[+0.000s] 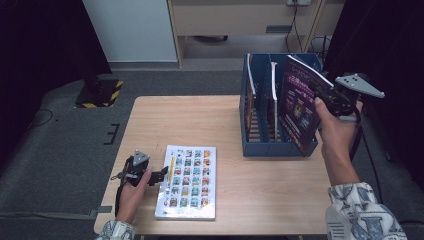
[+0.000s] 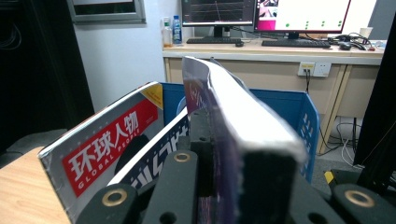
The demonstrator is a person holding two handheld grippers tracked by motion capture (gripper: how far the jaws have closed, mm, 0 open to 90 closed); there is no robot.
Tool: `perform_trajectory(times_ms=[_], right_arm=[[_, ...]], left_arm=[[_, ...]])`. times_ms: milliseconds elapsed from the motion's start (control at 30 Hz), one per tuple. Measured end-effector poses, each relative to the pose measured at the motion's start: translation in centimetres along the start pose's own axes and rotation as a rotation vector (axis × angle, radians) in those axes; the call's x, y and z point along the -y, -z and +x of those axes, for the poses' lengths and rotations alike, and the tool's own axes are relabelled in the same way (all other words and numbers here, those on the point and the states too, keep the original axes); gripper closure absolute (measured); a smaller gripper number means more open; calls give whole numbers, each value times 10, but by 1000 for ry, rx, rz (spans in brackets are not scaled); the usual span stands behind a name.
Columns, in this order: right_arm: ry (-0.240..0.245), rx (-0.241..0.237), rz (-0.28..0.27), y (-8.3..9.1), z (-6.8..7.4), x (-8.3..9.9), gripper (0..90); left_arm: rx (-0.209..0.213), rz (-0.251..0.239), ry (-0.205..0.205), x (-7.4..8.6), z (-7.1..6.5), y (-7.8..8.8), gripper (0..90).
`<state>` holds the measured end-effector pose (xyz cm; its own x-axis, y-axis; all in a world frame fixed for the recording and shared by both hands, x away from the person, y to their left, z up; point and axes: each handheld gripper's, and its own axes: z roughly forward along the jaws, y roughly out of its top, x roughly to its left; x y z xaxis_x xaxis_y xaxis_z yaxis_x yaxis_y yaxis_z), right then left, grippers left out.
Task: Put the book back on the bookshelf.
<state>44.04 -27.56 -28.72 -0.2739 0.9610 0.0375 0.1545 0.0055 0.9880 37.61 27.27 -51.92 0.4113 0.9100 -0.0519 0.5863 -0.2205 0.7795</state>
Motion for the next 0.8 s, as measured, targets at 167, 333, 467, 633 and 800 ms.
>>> perform_trajectory(times_ms=[167,333,467,633,800], right_arm=[[-3,5,3,-11,4,0,840],[2,11,8,-19,6,2,840],[5,17,9,-24,6,1,841],[-2,27,1,-31,4,-2,841],[-11,47,-21,-40,1,-3,840]], left_arm=[[-2,-2,2,0,1,0,82],[0,-5,5,0,0,0,82],[-2,0,-3,0,0,0,82],[-3,-2,4,0,1,0,82],[-3,-7,10,1,1,0,82]])
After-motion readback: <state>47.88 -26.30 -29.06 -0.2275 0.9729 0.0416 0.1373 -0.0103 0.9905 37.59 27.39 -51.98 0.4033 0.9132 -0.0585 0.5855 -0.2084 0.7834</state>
